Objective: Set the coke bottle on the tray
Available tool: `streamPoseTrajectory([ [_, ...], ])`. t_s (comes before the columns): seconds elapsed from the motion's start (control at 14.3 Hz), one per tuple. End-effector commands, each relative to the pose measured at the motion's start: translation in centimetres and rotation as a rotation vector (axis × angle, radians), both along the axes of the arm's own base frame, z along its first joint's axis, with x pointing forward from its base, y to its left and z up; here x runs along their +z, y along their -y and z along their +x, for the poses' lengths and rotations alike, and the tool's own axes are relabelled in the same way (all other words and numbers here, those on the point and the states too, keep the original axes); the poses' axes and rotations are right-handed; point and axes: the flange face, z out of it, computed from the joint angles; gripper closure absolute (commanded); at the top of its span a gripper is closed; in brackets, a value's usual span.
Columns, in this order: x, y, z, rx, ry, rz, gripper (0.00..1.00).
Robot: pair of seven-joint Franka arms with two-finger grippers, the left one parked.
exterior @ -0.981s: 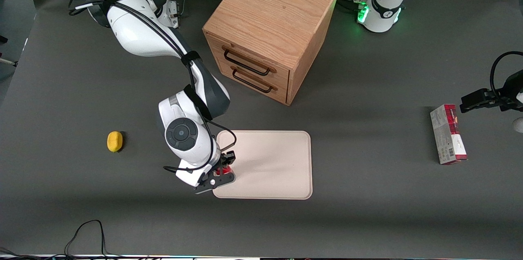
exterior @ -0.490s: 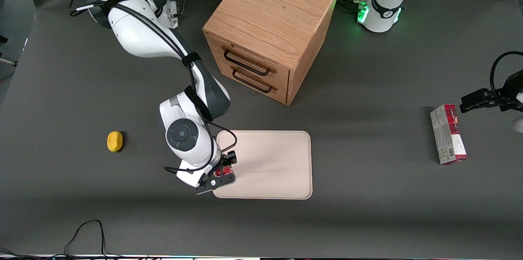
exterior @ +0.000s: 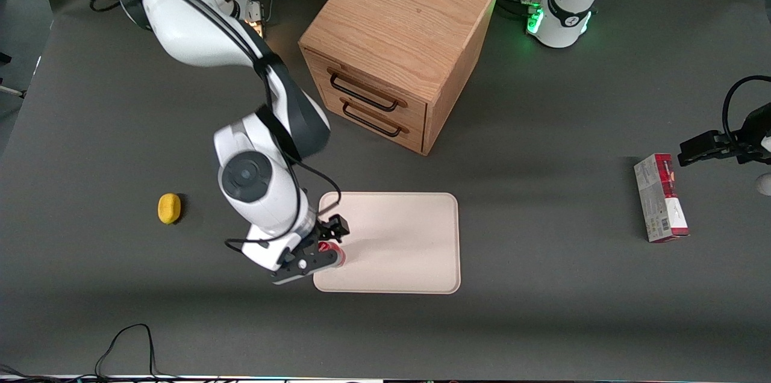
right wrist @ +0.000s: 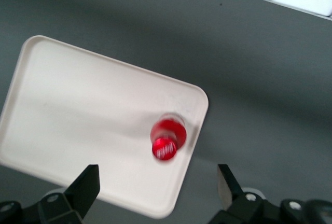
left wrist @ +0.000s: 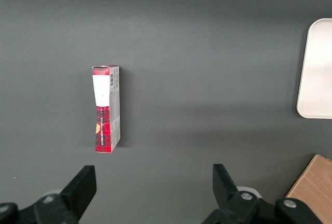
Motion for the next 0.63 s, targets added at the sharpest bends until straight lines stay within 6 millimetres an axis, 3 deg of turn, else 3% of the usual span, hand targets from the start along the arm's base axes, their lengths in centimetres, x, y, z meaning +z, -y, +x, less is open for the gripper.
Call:
streamPoseTrajectory([
  [0.0,6.7,1.7,-2.8,-0.013,-0.049,-0.040,0.00],
  [0.21,11.2,6.4,-5.7,-0.098,-0.089,-0.078,0.00],
  [0.56,15.4,19.5,-7.9,-0.164,-0.100,-0.027,0.00],
])
